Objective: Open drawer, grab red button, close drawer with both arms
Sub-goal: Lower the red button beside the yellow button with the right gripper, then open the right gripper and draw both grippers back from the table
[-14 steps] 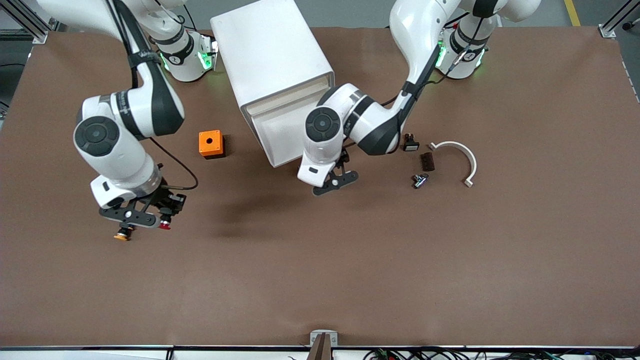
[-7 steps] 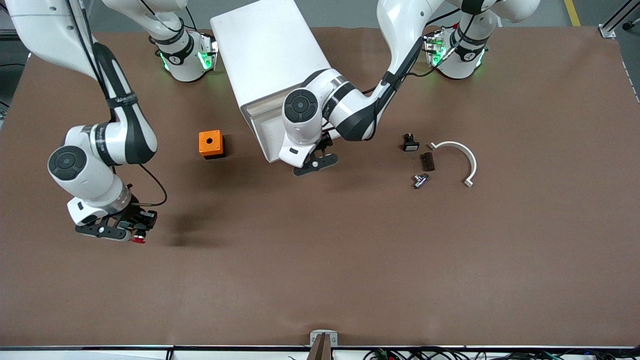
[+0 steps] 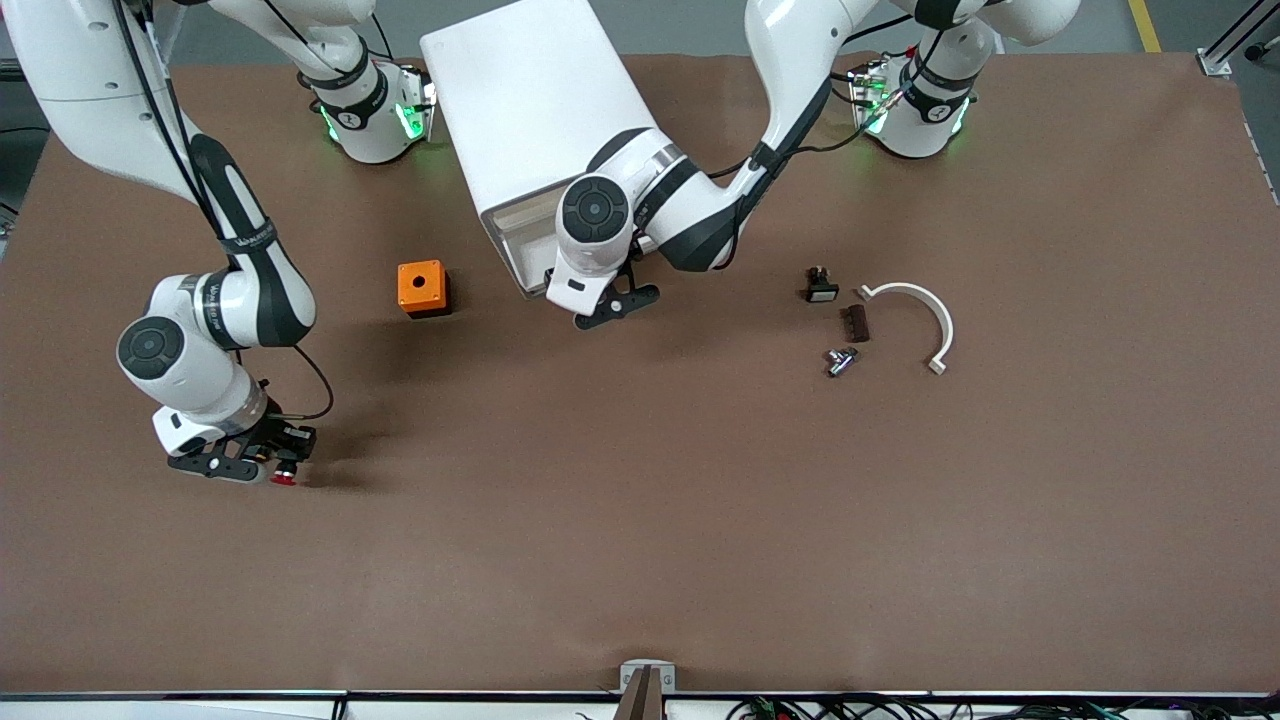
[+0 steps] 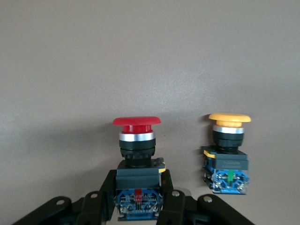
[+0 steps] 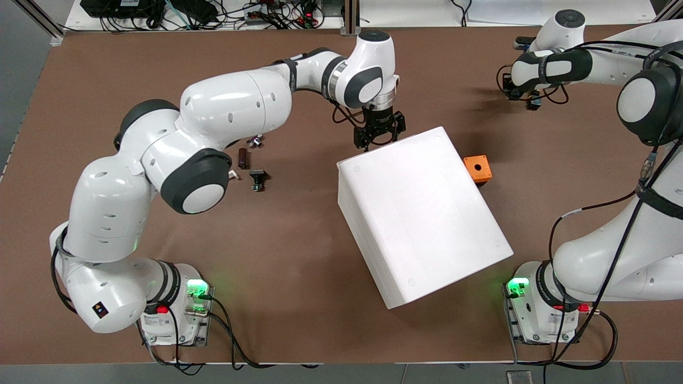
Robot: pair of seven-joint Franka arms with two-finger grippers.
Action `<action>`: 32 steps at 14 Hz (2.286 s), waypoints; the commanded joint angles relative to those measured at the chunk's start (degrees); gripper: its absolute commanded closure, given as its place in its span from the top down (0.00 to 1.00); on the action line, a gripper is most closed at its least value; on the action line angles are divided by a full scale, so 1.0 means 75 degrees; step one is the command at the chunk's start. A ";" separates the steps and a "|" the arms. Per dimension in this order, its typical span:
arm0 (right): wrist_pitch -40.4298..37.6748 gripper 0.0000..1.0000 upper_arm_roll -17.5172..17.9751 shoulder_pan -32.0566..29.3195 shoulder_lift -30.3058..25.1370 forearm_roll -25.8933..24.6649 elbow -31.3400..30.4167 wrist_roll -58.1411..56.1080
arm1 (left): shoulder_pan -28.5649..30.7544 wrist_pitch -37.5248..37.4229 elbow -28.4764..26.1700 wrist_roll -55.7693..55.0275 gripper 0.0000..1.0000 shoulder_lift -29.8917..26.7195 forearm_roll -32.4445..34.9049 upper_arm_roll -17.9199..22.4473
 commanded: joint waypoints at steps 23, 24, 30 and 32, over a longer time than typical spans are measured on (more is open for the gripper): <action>-0.2849 1.00 0.0518 -0.0355 -0.0102 0.0163 0.1625 -0.0520 | 0.1276 0.0036 -0.0245 -0.0041 1.00 -0.1428 -0.1283 0.0598; -0.3188 1.00 0.0518 -0.0320 -0.0417 0.0175 0.1636 -0.0543 | 0.1557 -0.0011 -0.0257 0.0297 1.00 -0.1709 -0.0981 0.0621; -0.5274 1.00 0.0530 -0.0144 -0.1673 0.0361 0.2466 -0.0941 | 0.3350 -0.1812 -0.0268 0.2067 1.00 -0.3198 0.0239 0.0633; -0.6234 1.00 0.0518 -0.0097 -0.1826 0.0713 0.3121 -0.1082 | 0.3948 -0.2656 -0.0280 0.3154 1.00 -0.3620 0.0744 0.0586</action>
